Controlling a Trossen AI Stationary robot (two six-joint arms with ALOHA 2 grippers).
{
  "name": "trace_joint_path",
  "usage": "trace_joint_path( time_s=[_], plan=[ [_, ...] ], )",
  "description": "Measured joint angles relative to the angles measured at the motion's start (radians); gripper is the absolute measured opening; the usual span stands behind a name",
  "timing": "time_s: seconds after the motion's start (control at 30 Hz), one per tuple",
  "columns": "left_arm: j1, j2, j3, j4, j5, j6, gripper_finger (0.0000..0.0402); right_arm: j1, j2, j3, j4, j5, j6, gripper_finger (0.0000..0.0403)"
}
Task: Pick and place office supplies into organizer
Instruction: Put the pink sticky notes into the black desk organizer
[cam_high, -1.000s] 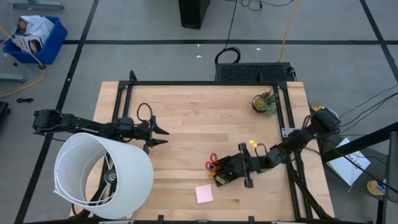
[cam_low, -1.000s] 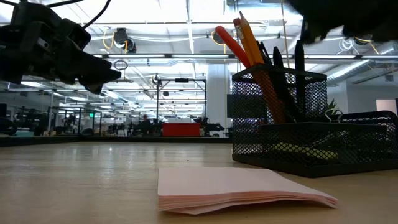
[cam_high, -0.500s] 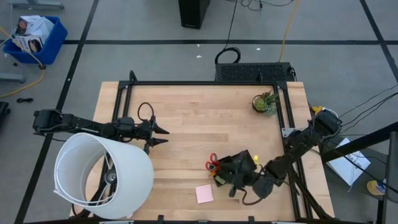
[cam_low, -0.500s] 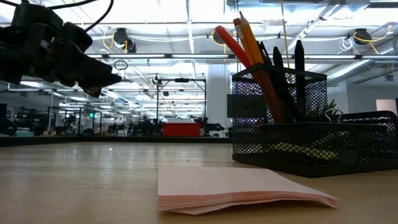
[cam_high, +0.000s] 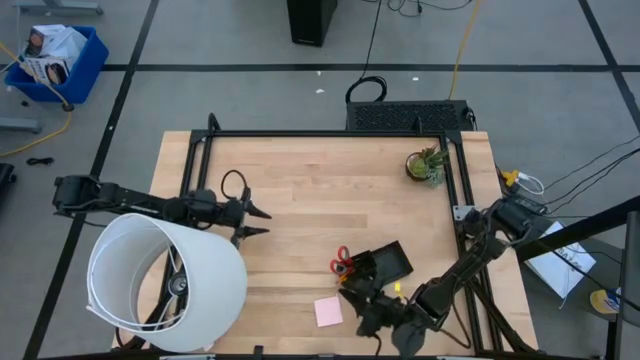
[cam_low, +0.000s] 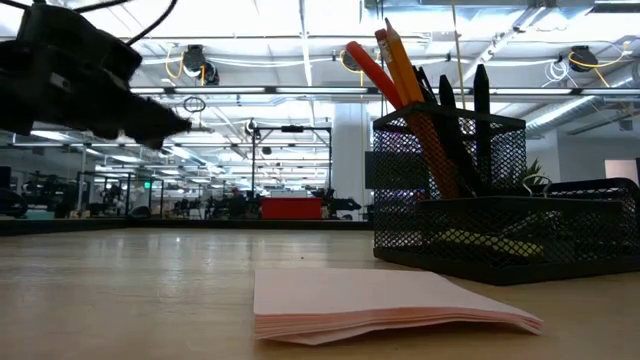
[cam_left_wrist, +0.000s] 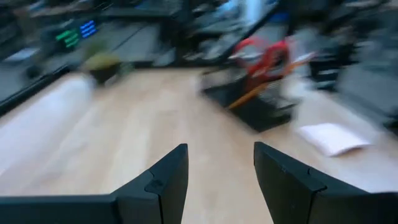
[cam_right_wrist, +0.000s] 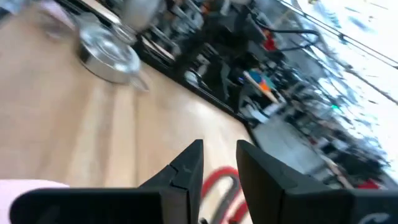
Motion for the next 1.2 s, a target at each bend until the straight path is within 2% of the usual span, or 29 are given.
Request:
trace_joint_path(
  time_s=[0.07, 0.13, 0.27, 0.33, 0.43, 0.53, 0.63, 0.73, 0.83, 0.9, 1.07, 1.13, 1.2],
  plan=[
    [-0.005, -0.018, 0.001, -0.067, -0.107, -0.033, 0.0186, -0.001, 0.005, 0.0, -0.002, 0.022, -0.006, 0.0089],
    [-0.005, -0.058, 0.0, -0.111, -0.169, -0.042, 0.0186, 0.006, 0.003, 0.0, -0.001, 0.044, -0.006, 0.0089],
    [-0.009, -0.186, 0.0, -0.121, -0.132, -0.036, 0.0186, 0.009, 0.003, 0.001, -0.015, 0.044, 0.001, 0.0089],
    [-0.009, -0.273, 0.001, -0.164, -0.16, -0.035, 0.0186, 0.006, 0.003, 0.001, -0.017, 0.044, 0.003, 0.0089],
    [-0.007, -0.396, 0.001, -0.334, -0.267, -0.061, 0.0186, 0.006, 0.003, 0.001, -0.031, 0.041, 0.024, 0.0089],
    [-0.007, -0.519, 0.0, -0.497, -0.269, -0.051, 0.0186, 0.006, 0.003, 0.001, -0.036, 0.02, 0.067, 0.0089],
    [-0.009, -0.616, 0.001, -0.555, -0.21, -0.02, 0.0186, 0.004, 0.003, 0.001, -0.015, -0.189, 0.179, 0.0089],
    [-0.009, -0.711, 0.013, -0.588, -0.198, -0.008, 0.0186, -0.002, 0.004, 0.0, 0.042, -0.404, 0.221, 0.0089],
    [-0.009, -0.777, 0.015, -0.646, -0.178, -0.005, 0.0186, -0.021, 0.002, 0.001, 0.044, -0.49, 0.231, 0.0089],
    [-0.009, -0.817, 0.013, -0.717, -0.173, -0.014, 0.0186, -0.028, 0.003, 0.001, -0.002, -0.437, 0.221, 0.0089],
    [-0.016, -0.846, 0.018, -0.748, -0.196, -0.055, 0.0186, -0.026, 0.003, 0.001, -0.066, -0.155, 0.22, 0.0089],
    [-0.022, -0.845, 0.018, -0.751, -0.176, -0.06, 0.0186, -0.026, 0.003, 0.001, -0.073, -0.111, 0.208, 0.0089],
    [-0.024, -0.84, 0.018, -0.766, -0.171, -0.107, 0.0186, -0.028, 0.003, 0.001, -0.082, -0.113, 0.21, 0.0089]
  ],
)
